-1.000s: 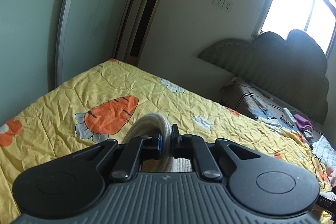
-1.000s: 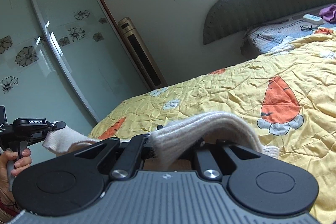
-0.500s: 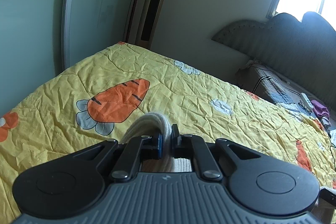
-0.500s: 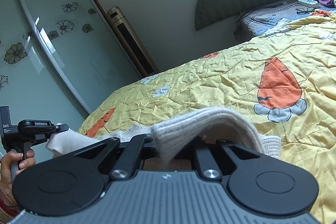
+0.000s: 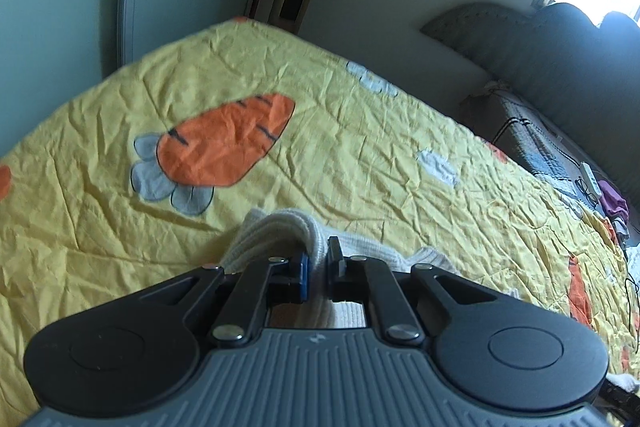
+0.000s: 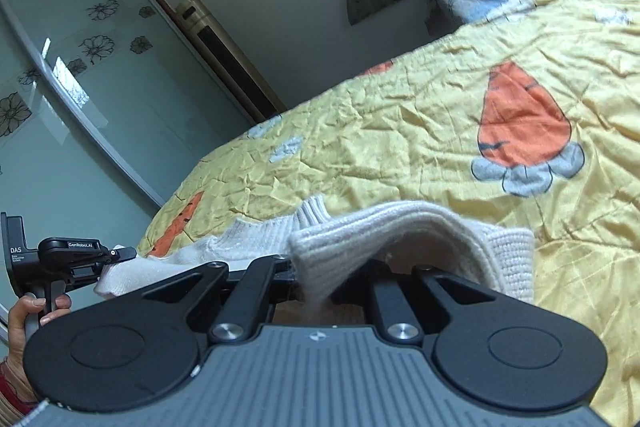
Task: Fold small clothes
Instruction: 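Lift the gripped edge and fold it over the sweater body with both grippers, then open both grippers to release the folded edge, then move both open grippers to the end of the folded sweater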
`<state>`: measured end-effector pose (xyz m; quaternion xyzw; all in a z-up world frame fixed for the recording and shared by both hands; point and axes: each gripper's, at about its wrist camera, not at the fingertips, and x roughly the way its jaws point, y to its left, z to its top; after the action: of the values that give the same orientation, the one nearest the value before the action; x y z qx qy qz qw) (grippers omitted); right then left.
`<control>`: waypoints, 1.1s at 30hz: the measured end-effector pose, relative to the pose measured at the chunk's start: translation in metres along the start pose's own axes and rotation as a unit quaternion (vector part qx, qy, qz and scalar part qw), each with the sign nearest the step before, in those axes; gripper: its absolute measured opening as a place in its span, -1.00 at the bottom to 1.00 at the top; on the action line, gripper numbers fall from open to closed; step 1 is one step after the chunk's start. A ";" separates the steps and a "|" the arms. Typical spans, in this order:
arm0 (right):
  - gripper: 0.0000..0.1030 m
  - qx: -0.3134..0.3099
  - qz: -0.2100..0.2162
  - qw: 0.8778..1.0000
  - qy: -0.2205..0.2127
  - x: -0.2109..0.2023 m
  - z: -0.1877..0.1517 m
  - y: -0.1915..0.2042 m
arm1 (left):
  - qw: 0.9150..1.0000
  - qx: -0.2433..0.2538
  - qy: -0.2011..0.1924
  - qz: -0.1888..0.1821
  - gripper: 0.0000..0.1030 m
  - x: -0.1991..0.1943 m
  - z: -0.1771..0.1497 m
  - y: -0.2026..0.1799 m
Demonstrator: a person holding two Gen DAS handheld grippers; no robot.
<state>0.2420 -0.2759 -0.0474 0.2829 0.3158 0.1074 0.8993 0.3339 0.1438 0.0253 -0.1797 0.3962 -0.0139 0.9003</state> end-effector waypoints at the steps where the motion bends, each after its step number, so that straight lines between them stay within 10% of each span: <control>1: -0.67 0.010 -0.001 1.000 0.007 0.003 0.001 -0.003 | 1.000 -0.007 0.009 -0.005 -0.82 0.004 0.001 0.003; 7: -0.12 0.036 0.000 0.999 0.015 0.010 0.004 -0.014 | 0.993 -0.087 0.041 -0.072 -0.58 0.012 0.009 0.029; 13: -0.08 0.029 -0.010 0.999 0.017 0.013 0.005 -0.013 | 0.983 -0.151 0.039 -0.101 -0.55 0.013 0.008 0.044; 23: 0.30 -0.091 -0.026 0.995 0.034 0.006 -0.012 0.033 | 0.998 0.046 -0.041 -0.034 -0.33 -0.023 0.001 -0.006; 29: 0.67 -0.218 -0.061 0.971 0.071 0.029 -0.042 0.067 | 0.972 0.228 -0.007 0.066 0.10 0.011 -0.029 -0.058; 33: 0.75 -0.261 -0.082 0.959 0.068 0.032 -0.054 0.076 | 0.977 0.178 0.002 0.114 0.10 0.045 -0.017 -0.044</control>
<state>0.2320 -0.1780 -0.0542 0.0035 0.3593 0.1312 0.9240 0.3582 0.0900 -0.0023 0.0294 0.4072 0.0182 0.9127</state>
